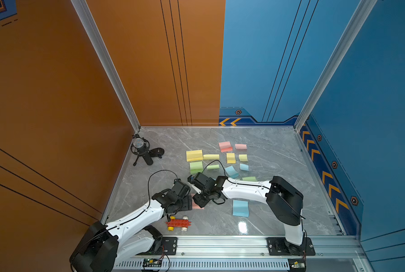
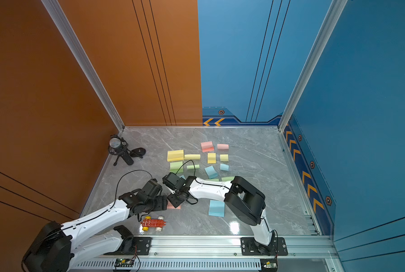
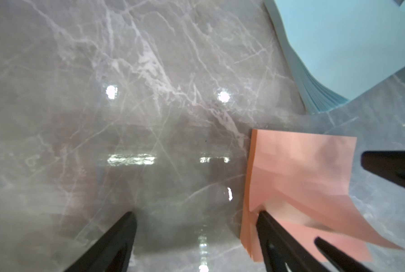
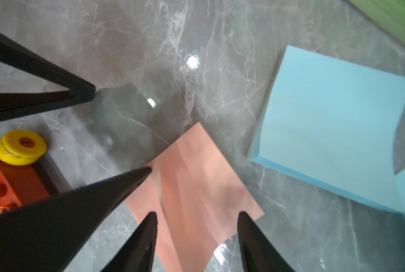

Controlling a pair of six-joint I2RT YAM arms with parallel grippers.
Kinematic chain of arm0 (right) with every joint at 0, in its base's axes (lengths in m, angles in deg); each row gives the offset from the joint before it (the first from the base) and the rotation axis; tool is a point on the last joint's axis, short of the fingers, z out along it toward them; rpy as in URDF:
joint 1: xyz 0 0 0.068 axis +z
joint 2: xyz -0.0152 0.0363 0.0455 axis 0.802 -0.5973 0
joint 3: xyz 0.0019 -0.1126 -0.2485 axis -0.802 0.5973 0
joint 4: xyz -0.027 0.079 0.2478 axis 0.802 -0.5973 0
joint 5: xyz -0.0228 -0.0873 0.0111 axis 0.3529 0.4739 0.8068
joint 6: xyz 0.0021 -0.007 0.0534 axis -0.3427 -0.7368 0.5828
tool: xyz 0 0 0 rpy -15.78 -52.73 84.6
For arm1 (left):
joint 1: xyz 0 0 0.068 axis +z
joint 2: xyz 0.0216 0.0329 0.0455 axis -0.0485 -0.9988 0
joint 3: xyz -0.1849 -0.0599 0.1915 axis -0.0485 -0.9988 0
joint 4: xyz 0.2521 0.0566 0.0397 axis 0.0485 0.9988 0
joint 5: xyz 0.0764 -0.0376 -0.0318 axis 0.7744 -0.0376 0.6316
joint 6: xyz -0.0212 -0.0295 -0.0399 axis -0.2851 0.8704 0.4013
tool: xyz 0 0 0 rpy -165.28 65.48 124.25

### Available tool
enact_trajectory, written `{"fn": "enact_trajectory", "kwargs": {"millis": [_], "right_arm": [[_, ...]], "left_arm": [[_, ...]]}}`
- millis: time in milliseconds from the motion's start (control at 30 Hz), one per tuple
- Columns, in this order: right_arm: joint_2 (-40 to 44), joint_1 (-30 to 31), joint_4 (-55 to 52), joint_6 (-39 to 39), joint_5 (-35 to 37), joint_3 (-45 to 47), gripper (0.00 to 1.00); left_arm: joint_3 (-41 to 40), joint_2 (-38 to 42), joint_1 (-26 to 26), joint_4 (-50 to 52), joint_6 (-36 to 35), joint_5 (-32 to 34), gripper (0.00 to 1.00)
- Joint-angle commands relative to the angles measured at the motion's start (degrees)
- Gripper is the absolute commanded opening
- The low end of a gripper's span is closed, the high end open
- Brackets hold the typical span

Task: Tear off pages from different memo pads
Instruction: Pick up the memo pad from the center of the board.

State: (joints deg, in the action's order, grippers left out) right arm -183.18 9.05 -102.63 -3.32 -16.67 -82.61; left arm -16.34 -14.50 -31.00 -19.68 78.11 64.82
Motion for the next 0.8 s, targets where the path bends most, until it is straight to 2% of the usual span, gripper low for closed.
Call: {"fn": "enact_trajectory", "kwargs": {"millis": [0, 267, 600, 667, 767], "right_arm": [[1.3, -0.4, 1.5, 0.5, -4.2, 0.9, 0.56], [-0.2, -1.5, 1.3, 0.3, -4.3, 0.3, 0.4], [-2.7, -0.3, -4.4, -5.4, -4.3, -3.4, 0.38], [-3.1, -0.3, -5.3, -6.2, -5.2, -4.3, 0.27], [-3.4, -1.3, -7.4, -7.1, -6.1, -6.1, 0.03]], "left_arm": [[0.3, -0.2, 0.6, -0.4, -1.3, 0.3, 0.84], [0.0, 0.4, 0.6, -0.5, -1.4, -0.5, 0.84], [-0.4, 1.8, 2.0, -0.5, -1.6, -1.6, 0.84], [-0.4, 2.0, 2.4, -0.5, -1.8, -2.4, 0.84], [-0.3, 3.3, 2.8, -0.5, -1.7, -4.5, 0.84]]}}
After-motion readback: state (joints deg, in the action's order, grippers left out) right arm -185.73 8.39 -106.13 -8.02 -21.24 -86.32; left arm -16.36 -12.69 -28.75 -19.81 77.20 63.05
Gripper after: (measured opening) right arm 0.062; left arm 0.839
